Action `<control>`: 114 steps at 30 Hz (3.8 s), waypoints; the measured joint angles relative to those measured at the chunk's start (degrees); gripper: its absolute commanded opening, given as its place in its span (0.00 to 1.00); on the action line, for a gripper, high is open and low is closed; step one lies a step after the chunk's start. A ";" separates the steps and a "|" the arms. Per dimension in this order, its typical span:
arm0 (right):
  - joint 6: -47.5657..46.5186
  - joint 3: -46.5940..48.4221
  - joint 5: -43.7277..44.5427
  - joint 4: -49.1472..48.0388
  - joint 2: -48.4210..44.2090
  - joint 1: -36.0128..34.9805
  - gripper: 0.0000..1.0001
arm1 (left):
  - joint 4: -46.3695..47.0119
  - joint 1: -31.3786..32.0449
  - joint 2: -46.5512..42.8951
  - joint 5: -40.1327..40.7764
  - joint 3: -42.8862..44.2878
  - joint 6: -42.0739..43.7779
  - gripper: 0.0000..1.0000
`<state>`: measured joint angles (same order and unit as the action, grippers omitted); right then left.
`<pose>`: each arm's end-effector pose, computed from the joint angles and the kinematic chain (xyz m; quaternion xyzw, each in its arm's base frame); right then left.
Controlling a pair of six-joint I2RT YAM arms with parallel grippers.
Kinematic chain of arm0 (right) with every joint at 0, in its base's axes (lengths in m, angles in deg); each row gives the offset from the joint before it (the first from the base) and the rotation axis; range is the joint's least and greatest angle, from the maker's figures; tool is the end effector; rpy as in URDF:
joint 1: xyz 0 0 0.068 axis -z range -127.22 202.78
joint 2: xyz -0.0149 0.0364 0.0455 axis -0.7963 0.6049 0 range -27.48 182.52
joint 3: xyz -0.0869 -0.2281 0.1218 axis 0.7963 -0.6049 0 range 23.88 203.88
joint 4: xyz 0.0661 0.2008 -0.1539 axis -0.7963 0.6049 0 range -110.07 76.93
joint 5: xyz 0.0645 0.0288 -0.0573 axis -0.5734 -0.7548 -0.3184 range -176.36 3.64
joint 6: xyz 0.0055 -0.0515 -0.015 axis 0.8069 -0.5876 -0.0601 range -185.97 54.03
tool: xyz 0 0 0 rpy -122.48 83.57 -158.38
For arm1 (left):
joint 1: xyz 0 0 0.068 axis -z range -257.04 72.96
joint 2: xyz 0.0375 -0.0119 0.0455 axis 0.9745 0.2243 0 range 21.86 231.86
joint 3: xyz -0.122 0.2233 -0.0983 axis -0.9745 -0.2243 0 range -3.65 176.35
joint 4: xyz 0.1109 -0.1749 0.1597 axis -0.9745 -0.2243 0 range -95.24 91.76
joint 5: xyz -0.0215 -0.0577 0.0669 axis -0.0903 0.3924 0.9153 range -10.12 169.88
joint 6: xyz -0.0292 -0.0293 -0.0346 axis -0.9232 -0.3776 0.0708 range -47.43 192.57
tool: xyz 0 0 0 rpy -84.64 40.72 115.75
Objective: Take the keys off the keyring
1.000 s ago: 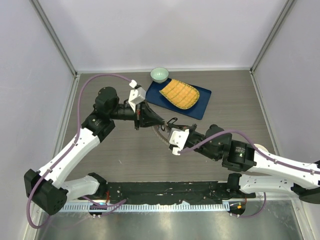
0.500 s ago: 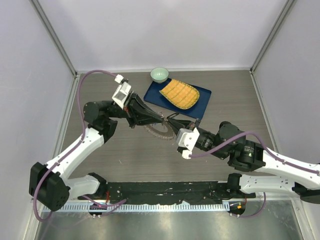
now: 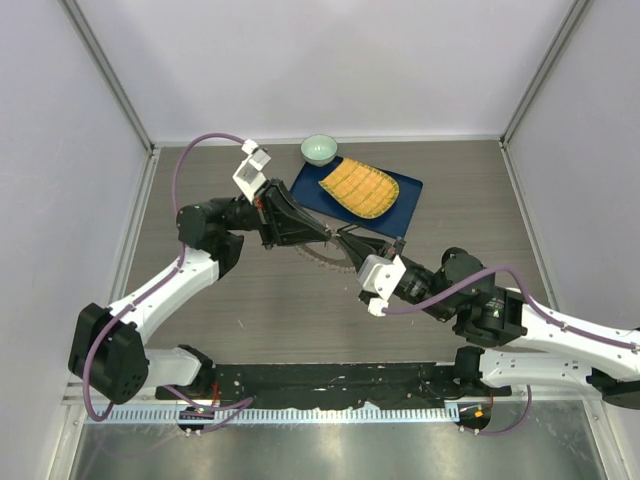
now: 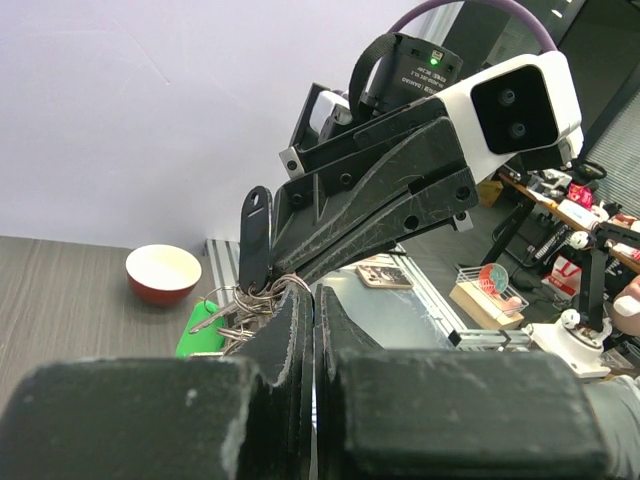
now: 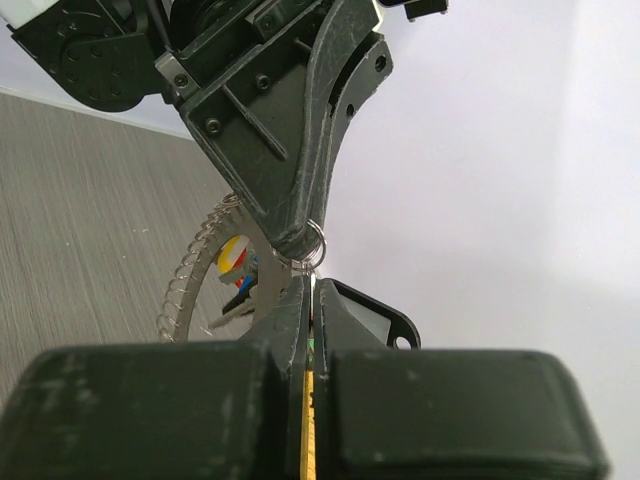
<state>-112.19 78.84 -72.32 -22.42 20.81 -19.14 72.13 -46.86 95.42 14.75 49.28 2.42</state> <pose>0.0666 0.1760 0.4156 -0.5050 0.4110 0.0904 0.7536 0.2027 -0.1552 0.4043 0.3757 0.4453 -0.7263 0.3647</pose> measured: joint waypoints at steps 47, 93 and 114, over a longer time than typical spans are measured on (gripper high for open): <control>20.96 -2.51 -17.22 -4.96 0.09 11.65 0.01 | 0.59 0.07 0.00 -2.47 0.46 -1.68 0.00; -33.70 -9.14 -5.86 -13.49 0.17 2.71 0.01 | -2.99 1.46 -2.49 6.71 -3.39 -6.08 0.00; -36.98 -10.82 1.40 -13.68 -1.22 -3.13 0.01 | -3.89 1.68 -4.15 5.88 -4.90 -3.85 0.00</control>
<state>-149.17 68.02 -70.92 -36.11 19.59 -22.27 68.24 -45.18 91.27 20.63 44.38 -1.43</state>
